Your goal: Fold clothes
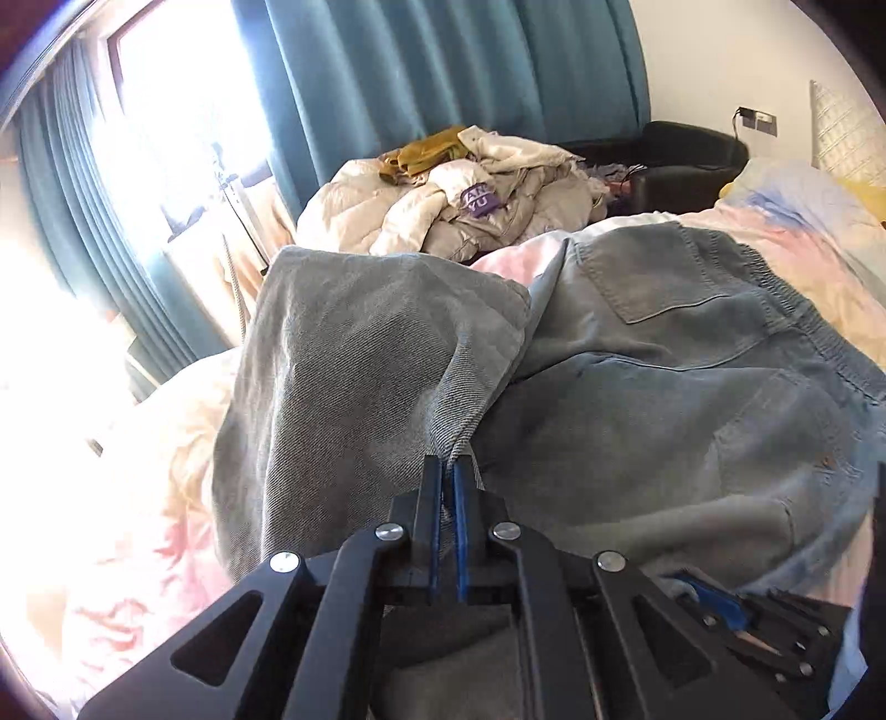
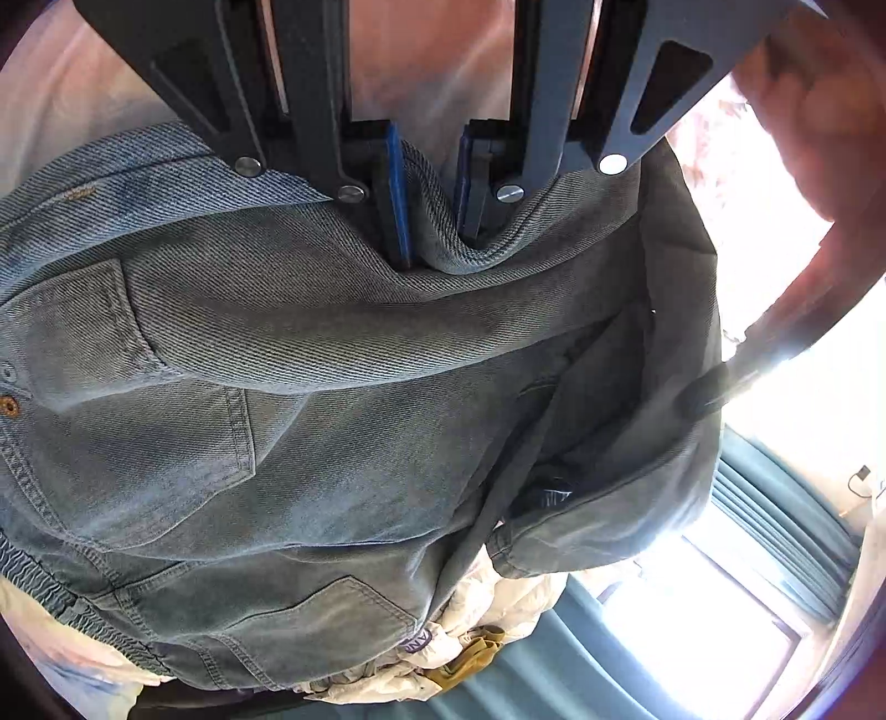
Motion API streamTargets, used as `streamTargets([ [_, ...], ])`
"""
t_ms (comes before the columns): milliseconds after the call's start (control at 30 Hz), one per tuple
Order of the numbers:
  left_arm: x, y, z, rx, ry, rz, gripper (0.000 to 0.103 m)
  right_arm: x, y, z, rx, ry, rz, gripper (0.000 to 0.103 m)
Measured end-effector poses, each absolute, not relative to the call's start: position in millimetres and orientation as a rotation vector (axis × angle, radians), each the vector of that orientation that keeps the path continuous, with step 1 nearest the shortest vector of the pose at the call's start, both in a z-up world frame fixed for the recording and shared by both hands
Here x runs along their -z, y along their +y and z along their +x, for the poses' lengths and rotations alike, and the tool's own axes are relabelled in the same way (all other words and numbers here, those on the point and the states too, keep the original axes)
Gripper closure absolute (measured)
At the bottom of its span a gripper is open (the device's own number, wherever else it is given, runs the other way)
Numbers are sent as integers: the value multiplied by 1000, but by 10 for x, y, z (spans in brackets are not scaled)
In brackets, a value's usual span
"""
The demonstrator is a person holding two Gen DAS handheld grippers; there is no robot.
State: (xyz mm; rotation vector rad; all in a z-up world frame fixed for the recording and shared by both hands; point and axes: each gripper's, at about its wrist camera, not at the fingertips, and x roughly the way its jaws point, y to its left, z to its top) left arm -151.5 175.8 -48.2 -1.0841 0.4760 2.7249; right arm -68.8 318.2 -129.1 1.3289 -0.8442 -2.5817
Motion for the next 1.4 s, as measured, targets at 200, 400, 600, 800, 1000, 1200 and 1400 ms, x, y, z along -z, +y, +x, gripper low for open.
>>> streamTargets([
  [200, 130, 1468, -861, -2696, 388, -1027, 99, 1149, 3162, -505, 2591, -830, 1290, 89],
  [400, 521, 1142, -514, -2636, 355, -1128, 99, 1082, 3243, -354, 2534, -898, 1300, 87],
  [600, 732, 1127, -552, -2594, 308, -1078, 98, 1294, 3348, -246, 2413, -1022, 1437, 85],
  [800, 671, 1263, -466, -2588, 394, -999, 74, 1214, 3538, -289, 2390, -1093, 1439, 85],
  [1000, 615, 1532, -366, -2520, 649, -863, 54, 1324, 3610, -321, 2334, -1176, 1429, 84],
  [1200, 969, 2004, -628, -2369, 1182, -891, 54, 1404, 3650, -348, 2307, -1220, 1427, 83],
  [1400, 1250, 2209, -1023, -2357, 1443, -915, 54, 1453, 3769, -269, 2268, -1281, 1430, 82],
])
